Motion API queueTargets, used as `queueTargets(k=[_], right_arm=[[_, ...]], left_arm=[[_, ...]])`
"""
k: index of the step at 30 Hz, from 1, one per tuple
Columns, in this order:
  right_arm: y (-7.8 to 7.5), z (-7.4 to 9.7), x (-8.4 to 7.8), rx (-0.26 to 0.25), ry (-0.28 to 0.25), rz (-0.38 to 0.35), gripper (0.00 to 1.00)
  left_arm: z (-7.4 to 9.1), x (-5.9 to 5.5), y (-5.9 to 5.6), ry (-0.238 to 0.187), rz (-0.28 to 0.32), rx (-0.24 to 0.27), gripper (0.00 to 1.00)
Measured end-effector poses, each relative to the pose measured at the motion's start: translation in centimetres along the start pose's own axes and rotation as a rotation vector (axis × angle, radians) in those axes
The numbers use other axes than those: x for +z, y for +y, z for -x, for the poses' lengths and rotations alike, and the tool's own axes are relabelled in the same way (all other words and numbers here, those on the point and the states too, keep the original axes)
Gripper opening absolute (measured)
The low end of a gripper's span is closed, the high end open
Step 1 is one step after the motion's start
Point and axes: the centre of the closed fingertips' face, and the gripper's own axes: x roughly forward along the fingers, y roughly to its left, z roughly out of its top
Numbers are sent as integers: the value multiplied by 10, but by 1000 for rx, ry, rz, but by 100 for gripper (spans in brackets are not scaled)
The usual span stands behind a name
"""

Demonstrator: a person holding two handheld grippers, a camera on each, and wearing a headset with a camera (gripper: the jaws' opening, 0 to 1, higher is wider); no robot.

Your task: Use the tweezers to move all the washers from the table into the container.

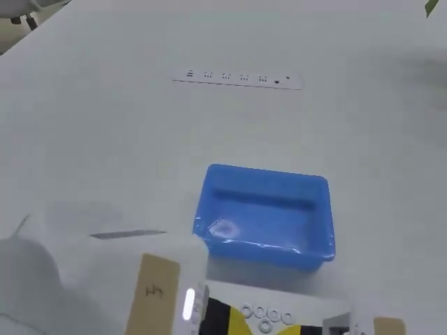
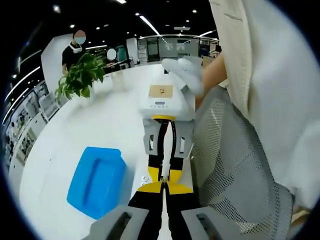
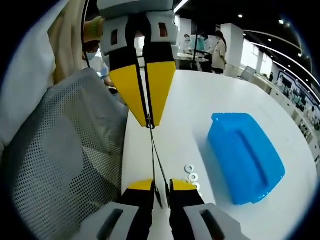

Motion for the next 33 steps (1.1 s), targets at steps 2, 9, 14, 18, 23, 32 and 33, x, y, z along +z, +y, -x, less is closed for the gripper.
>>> queueTargets(k=[2,9,14,18,23,32,33], right_arm=[[-3,0,3,-4,-14,-8,8],[-26,-5,14,-45,-75,-110,8],[-37,-5,24,-40,-119,-159,8],[-35,-9,27,-30,-132,-166,8],[-34,-14,23,-30,-130,-180,8],[-32,-13,22,-24,-108,-177,10],[-31,-10,25,-24,-112,-168,11]], left_arm=[[1,1,2,1,-2,6,0],[3,0,30,17,48,60,0],[8,6,43,22,54,70,0],[8,4,46,46,54,52,0],[3,1,44,72,37,31,0],[-4,2,39,99,7,-20,0],[-5,2,39,103,6,-23,0]])
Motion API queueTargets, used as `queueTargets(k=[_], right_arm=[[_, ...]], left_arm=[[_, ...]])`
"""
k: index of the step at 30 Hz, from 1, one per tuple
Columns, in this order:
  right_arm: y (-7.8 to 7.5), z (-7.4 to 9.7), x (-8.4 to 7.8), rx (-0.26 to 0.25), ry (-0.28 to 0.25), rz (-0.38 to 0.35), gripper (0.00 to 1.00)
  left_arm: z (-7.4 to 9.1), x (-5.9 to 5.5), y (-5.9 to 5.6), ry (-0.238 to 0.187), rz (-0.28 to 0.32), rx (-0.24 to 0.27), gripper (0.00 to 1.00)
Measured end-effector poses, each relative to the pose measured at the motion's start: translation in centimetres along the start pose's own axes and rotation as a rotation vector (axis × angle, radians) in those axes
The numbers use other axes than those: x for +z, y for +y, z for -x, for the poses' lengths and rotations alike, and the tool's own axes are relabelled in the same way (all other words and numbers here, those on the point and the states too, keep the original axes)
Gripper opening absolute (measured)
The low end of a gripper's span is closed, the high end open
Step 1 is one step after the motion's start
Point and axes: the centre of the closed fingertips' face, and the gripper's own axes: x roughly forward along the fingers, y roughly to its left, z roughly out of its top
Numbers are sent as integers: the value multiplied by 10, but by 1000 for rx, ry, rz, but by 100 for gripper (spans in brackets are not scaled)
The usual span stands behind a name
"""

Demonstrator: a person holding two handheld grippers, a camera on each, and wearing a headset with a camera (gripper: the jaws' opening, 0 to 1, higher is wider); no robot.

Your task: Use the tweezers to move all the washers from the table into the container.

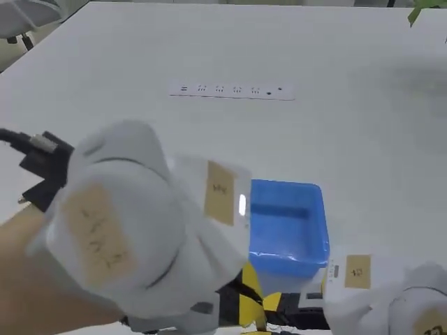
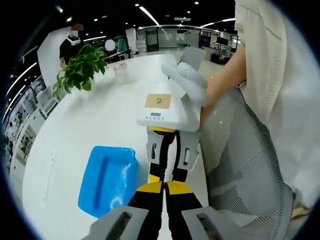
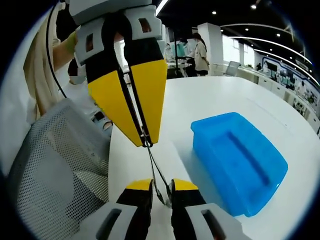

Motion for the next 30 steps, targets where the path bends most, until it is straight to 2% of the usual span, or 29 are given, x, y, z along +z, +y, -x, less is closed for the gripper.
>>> queueTargets(k=[2,3,5,7,9,11,12,14,15,16,17,18,19,20,21,22,25,26,27,28,30], right_arm=[[-1,7,11,-26,-21,67,9],[-1,10,16,-38,-33,108,5],[-1,13,11,-57,5,142,5],[-2,10,8,-60,11,127,5],[-3,9,5,-52,10,92,5],[-6,10,5,-51,-5,36,5],[-6,10,5,-46,-8,22,4],[-9,12,4,-56,-18,-5,4],[-10,12,4,-55,-23,-32,3],[-14,13,4,-66,-30,-82,3],[-17,14,3,-81,-36,-99,3],[-15,14,4,-54,-55,-149,2],[-20,15,4,-69,-71,-168,2],[-23,15,4,-79,-89,-199,2],[-23,15,4,-69,-102,-236,2],[-25,16,4,-72,-110,-257,2],[-26,17,3,-73,-123,-290,2],[-28,18,3,-77,-132,-314,1],[-28,18,3,-74,-139,-342,1],[-28,19,5,-71,-161,-379,1],[-30,19,3,-70,-166,-433,1]], left_arm=[[-1,1,0,6,-4,-8,0],[-2,3,-1,6,0,-13,0],[-3,4,2,2,4,-8,0],[-5,8,2,-16,21,-15,0],[-7,10,-1,-41,-12,-25,0],[-6,10,1,-68,-44,12,0],[-4,10,0,-83,-27,22,2],[3,11,-4,-154,91,34,11],[9,11,-3,-204,156,61,15],[11,10,-3,-220,185,73,20],[20,4,-1,-266,281,125,27],[26,-1,3,-301,338,180,33],[32,-5,4,-344,397,226,38],[40,-11,3,-411,470,268,42],[44,-15,2,-445,527,289,45],[50,-26,-1,-463,598,341,50],[62,-44,-2,-504,657,469,63],[66,-50,-3,-524,699,518,65],[68,-53,-2,-539,716,547,67],[72,-59,0,-552,731,602,70],[74,-67,1,-551,767,654,73]])
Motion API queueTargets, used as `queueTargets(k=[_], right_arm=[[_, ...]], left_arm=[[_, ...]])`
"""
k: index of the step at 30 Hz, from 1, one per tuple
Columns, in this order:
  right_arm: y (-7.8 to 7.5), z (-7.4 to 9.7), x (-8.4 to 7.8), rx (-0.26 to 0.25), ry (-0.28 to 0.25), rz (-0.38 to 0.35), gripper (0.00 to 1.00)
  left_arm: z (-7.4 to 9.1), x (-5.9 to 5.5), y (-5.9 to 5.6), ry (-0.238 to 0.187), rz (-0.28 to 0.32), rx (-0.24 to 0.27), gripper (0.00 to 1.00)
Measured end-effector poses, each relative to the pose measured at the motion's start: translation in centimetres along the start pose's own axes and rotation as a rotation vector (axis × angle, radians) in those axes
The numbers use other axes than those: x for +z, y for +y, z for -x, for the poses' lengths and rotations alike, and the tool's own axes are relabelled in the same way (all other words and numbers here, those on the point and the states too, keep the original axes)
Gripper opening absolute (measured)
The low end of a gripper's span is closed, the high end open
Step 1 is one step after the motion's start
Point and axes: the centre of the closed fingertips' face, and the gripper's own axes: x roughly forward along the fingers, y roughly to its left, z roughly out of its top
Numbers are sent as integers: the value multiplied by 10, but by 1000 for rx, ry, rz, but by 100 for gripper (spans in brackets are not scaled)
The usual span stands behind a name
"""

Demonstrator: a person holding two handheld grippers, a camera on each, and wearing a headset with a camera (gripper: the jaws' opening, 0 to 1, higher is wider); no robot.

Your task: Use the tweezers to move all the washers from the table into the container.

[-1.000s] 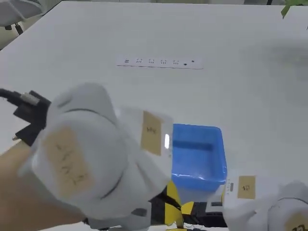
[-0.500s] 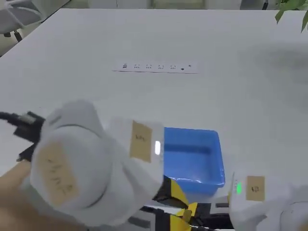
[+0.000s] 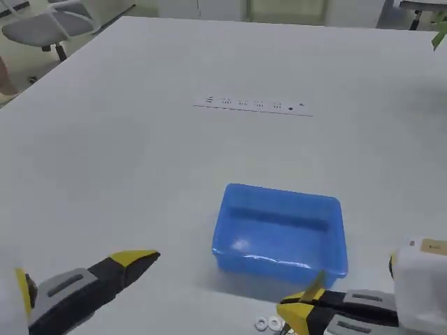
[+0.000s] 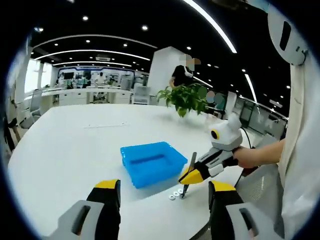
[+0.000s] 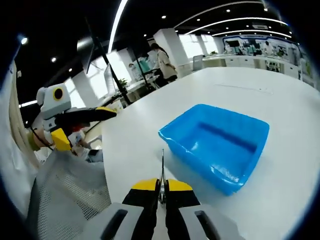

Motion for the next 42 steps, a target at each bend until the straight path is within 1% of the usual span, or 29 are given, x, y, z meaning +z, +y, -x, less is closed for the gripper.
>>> queueTargets(k=[1,2,3,4,5,6,7,8,9,10,11,12,13,15,16,18,19,20,23,26,27,29,30,31,33,36,39,41,42], right_arm=[[-4,1,1,-13,-7,-1,1],[-4,1,1,-11,-7,-10,1],[-4,1,1,-8,-5,-15,1],[-4,1,1,-8,-4,-15,1],[-4,1,1,-6,0,-18,1],[-3,1,1,3,4,-29,1],[-2,2,1,7,3,-34,1],[-2,3,2,13,2,-44,1],[-2,4,2,18,1,-55,1],[-1,6,5,25,-8,-76,1],[-2,7,6,25,-16,-89,1],[-3,9,9,26,-26,-113,1],[-5,12,12,25,-37,-125,1],[-6,17,20,25,-59,-155,1],[-7,20,23,24,-66,-156,1],[-8,26,30,12,-75,-156,1],[-9,29,33,7,-79,-151,1],[-10,31,37,0,-83,-145,1],[-17,40,52,-32,-99,-107,1],[-23,47,67,-59,-122,-70,1],[-28,49,73,-79,-125,-42,1],[-37,49,78,-107,-122,-10,1],[-43,48,80,-123,-120,8,1],[-48,47,81,-128,-116,8,1],[-60,43,84,-151,-114,18,1],[-74,34,87,-177,-111,39,2],[-88,20,82,-192,-77,64,2],[-93,12,76,-189,-54,64,2],[-93,11,76,-189,-51,67,2]], left_arm=[[1,-3,5,0,-20,42,74],[1,-4,9,-7,-39,68,74],[0,-7,11,-7,-45,93,75],[-1,-10,11,-3,-46,99,77],[-2,-12,13,2,-69,121,78],[-3,-13,15,9,-110,138,78],[-5,-15,16,28,-154,147,77],[-6,-18,17,63,-196,151,76],[-8,-16,15,49,-200,149,76],[-9,-15,9,37,-213,128,77],[-10,-16,7,36,-218,114,77],[-11,-18,6,49,-221,113,76],[-11,-20,8,57,-223,117,75],[-10,-20,10,57,-218,122,75],[-9,-18,12,47,-202,129,75],[-6,-13,17,9,-160,144,75],[-4,-10,19,-12,-147,156,75],[-2,-9,21,-19,-144,162,75],[2,-3,24,-53,-137,183,73],[5,1,27,-73,-122,193,73],[5,2,27,-80,-114,197,72],[7,4,28,-92,-107,206,72],[9,7,31,-109,-112,223,73],[10,9,31,-118,-111,226,74],[10,9,32,-122,-77,220,74],[12,10,34,-133,-70,226,74],[12,11,34,-136,-75,229,74],[12,10,34,-127,-79,230,74],[12,10,34,-127,-81,230,74]])
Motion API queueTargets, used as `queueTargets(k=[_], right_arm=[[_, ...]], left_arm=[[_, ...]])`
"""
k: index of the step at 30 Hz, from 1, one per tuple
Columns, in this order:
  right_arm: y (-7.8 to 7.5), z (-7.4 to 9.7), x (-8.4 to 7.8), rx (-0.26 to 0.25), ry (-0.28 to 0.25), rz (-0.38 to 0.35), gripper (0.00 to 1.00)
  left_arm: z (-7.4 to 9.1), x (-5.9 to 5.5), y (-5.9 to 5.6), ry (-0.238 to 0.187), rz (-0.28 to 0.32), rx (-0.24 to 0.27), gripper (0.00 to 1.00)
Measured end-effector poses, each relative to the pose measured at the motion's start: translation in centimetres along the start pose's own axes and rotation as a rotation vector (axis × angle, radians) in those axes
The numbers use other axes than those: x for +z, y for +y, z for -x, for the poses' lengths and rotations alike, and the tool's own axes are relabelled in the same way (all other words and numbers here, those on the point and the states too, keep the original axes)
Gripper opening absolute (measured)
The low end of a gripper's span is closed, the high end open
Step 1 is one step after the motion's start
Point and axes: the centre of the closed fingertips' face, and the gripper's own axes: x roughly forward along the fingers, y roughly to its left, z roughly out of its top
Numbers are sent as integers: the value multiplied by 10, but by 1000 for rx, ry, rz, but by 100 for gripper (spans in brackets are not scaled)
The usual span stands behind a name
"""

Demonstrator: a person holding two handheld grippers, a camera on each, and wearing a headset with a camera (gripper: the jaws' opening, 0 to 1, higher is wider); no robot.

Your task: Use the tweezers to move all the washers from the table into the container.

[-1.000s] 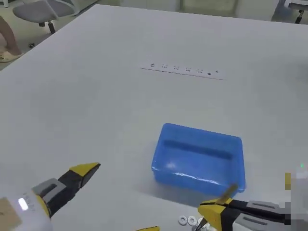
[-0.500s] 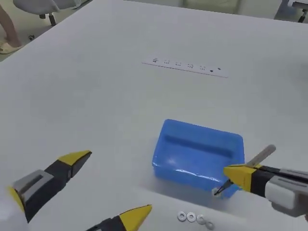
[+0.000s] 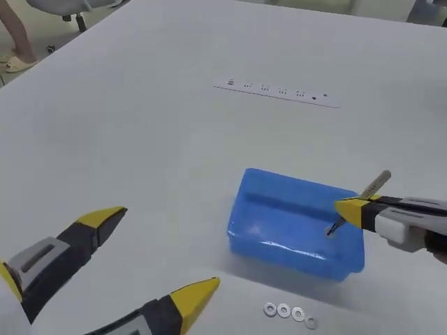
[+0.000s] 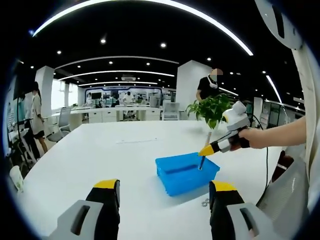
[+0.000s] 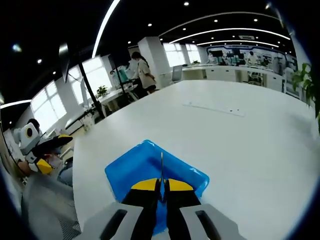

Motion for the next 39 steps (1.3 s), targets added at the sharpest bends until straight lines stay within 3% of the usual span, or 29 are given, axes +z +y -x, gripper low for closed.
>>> queueTargets(k=[8,19,31,39], right_arm=[[-6,-8,-11,-2,45,5,3],[0,7,4,-3,-2,-4,3],[35,48,18,38,-80,-10,3],[66,46,-8,100,-24,19,3]], left_arm=[[0,0,-1,2,7,-8,74],[-1,1,0,-4,13,-11,74],[-3,0,1,1,16,-10,79],[-3,-6,2,36,-1,0,82]])
